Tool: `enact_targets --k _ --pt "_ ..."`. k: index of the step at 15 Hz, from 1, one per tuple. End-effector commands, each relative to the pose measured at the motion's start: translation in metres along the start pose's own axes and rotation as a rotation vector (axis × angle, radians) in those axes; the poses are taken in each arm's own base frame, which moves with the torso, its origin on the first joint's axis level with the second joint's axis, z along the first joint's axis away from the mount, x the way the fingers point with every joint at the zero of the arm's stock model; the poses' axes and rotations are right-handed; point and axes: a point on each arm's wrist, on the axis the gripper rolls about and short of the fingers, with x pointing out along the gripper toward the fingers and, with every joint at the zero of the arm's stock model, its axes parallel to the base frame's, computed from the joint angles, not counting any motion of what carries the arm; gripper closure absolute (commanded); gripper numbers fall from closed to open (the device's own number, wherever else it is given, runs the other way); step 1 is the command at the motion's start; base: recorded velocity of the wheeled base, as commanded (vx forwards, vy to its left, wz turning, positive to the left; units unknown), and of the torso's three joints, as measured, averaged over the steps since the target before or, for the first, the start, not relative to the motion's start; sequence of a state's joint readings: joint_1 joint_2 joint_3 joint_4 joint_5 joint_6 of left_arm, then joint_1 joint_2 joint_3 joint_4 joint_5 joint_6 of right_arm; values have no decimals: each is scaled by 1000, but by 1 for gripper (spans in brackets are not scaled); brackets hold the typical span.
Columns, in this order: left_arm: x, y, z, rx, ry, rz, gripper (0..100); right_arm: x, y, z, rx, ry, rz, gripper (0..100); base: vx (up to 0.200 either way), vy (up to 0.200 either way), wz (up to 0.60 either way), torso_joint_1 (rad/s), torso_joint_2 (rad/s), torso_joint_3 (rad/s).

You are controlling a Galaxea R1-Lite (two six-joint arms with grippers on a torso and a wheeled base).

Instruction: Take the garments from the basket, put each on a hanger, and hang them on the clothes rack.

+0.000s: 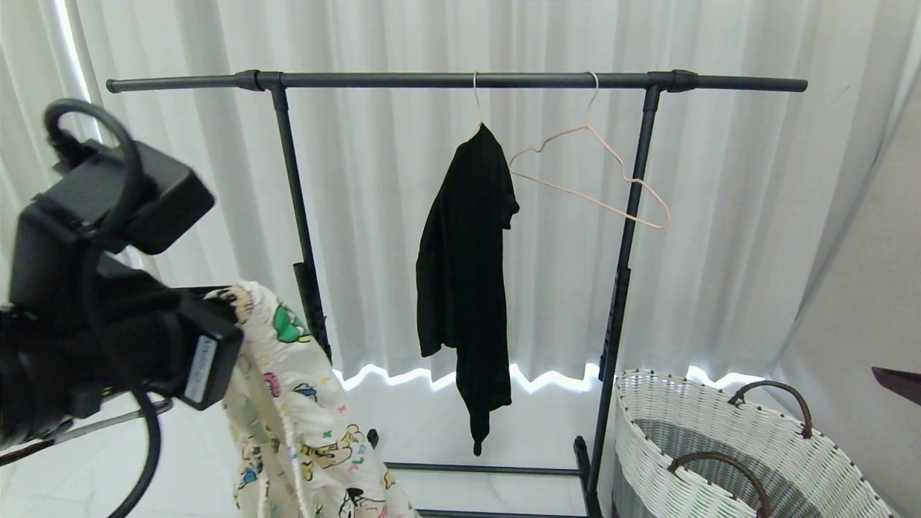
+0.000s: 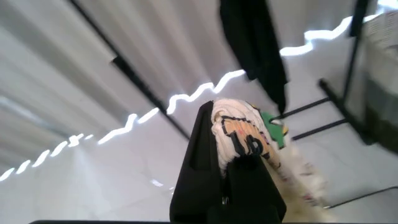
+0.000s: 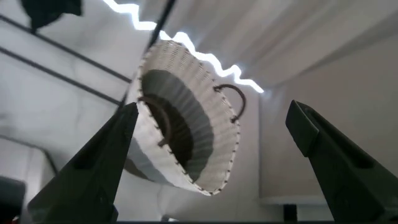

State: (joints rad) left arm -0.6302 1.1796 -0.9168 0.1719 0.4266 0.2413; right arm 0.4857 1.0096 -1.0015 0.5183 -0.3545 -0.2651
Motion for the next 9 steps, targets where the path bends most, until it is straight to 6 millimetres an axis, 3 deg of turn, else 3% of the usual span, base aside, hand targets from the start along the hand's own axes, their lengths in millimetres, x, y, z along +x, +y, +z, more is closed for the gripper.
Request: enact_targets --k 1,4,9 --pt "-36 21 -38 -30 -13 110 100 13 4 -23 14 28 -100 0 0 0 0 0 0 0" --pt "-50 29 -67 -76 21 213 100 32 10 -40 32 11 -215 0 0 0 0 0 0 0" --pt "-52 31 -70 -85 26 231 100 47 19 -60 -48 -38 -249 0 0 0 0 0 0 0"
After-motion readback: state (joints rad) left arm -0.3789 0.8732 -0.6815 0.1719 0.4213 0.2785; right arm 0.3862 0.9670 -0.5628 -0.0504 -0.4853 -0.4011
